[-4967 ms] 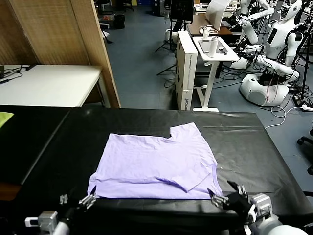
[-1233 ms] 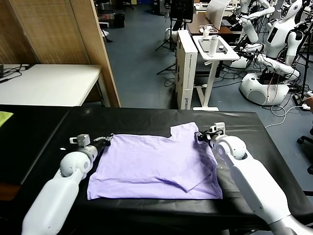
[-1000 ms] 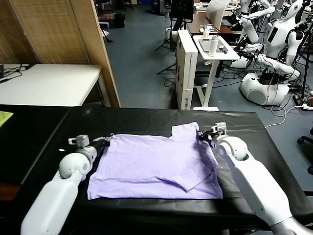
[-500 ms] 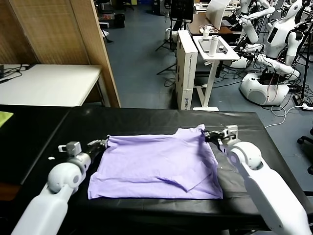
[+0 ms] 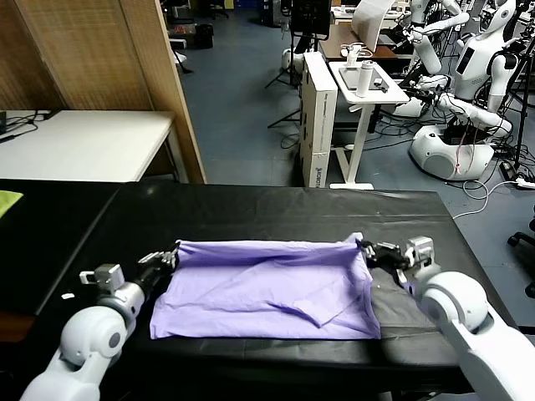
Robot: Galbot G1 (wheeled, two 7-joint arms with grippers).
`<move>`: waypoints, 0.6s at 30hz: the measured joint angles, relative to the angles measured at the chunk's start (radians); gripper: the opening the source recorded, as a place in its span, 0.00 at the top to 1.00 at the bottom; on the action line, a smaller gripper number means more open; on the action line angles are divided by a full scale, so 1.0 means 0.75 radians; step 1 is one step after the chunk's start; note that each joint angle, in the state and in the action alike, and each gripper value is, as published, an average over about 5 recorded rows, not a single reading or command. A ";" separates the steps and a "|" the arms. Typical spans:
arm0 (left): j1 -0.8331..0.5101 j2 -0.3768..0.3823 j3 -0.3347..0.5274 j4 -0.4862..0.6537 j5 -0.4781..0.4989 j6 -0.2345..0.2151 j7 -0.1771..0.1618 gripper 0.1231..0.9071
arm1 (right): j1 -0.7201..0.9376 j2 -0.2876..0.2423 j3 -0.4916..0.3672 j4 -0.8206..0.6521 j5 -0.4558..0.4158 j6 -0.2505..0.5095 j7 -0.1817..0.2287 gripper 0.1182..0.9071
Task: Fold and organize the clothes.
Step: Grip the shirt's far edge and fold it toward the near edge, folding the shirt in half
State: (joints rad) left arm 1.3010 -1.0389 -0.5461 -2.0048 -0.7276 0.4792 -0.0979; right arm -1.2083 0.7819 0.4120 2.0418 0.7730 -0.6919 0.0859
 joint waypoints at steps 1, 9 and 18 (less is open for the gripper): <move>0.009 0.000 -0.003 -0.009 0.003 0.000 0.000 0.90 | -0.014 -0.002 0.004 0.007 -0.004 -0.002 0.001 0.97; 0.098 -0.013 -0.044 -0.076 0.017 -0.003 0.000 0.89 | -0.098 -0.005 0.022 0.055 -0.016 -0.016 0.007 0.97; 0.220 -0.041 -0.102 -0.138 0.037 -0.016 0.008 0.90 | -0.148 0.001 0.022 0.066 -0.038 -0.019 0.007 0.97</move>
State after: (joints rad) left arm 1.4657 -1.0698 -0.6223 -2.1084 -0.6998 0.4671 -0.0921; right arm -1.3196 0.7826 0.4281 2.0914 0.7442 -0.7063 0.0910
